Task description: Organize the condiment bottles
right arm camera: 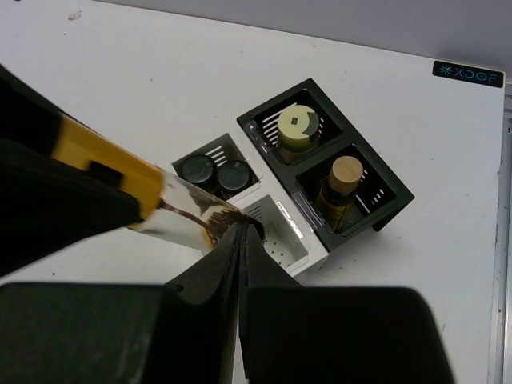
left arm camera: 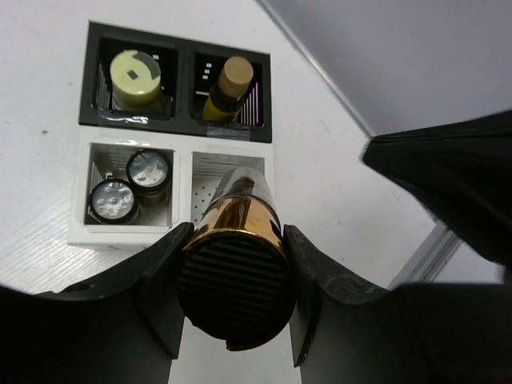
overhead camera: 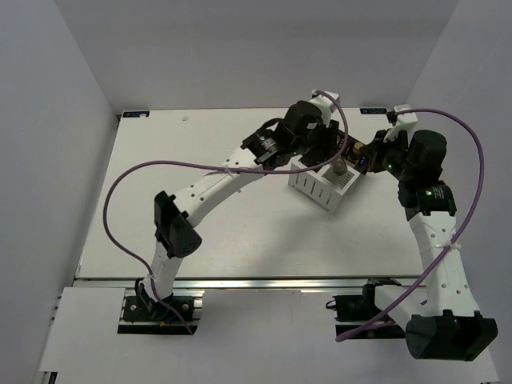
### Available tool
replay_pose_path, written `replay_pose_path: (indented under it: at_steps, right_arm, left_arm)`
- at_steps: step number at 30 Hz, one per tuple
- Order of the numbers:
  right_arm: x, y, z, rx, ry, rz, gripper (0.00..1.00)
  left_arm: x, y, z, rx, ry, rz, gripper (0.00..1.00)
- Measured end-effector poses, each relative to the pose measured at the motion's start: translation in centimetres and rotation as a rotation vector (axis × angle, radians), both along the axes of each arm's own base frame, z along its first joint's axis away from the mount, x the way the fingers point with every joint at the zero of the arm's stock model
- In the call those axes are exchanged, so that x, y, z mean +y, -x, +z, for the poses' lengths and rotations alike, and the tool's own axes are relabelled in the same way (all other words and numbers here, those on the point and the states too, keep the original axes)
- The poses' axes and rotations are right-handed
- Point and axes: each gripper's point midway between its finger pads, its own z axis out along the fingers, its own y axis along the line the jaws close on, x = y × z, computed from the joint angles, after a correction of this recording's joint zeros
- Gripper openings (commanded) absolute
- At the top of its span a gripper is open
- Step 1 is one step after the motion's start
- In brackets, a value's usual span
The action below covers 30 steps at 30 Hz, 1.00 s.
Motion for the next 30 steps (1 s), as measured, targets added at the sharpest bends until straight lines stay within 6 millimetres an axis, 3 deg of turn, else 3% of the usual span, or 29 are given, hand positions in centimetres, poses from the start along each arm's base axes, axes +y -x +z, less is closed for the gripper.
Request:
replay_pose_path:
  at_steps: [5, 9, 12, 13, 17, 23, 30]
  right_arm:
    - [-1.1, 0.5, 0.1, -0.011, -0.002, -0.035, 0.00]
    - [-1.9, 0.5, -0.4, -0.003, -0.005, -0.059, 0.00]
    - [-1.9, 0.6, -0.7, 0.007, -0.017, -0.063, 0.00]
    - [-1.9, 0.7, -0.8, 0.010, -0.020, -0.063, 0.00]
    - [-1.8, 0.7, -1.1, 0.016, -0.025, -0.061, 0.00]
    - [-1.7, 0.9, -1.3, 0.020, -0.028, -0.055, 0.00]
    - [-1.6, 0.9, -1.3, 0.020, -0.030, -0.049, 0.01]
  left_arm:
    - [-1.8, -0.8, -4.8, 0.043, -0.062, -0.006, 0.00]
    - [-2.0, -1.1, -6.2, 0.054, -0.084, -0.005, 0.00]
    - [-2.0, -1.1, -6.0, 0.052, -0.081, -0.004, 0.18]
    - [-2.1, -1.1, -5.9, 0.050, -0.079, -0.004, 0.36]
    - [-2.5, -1.1, -5.9, 0.051, -0.071, -0.014, 0.70]
    - [-3.6, -1.1, -6.5, 0.057, -0.056, -0.028, 0.82]
    - [-4.0, -1.2, -5.2, 0.038, -0.023, -0.027, 0.84]
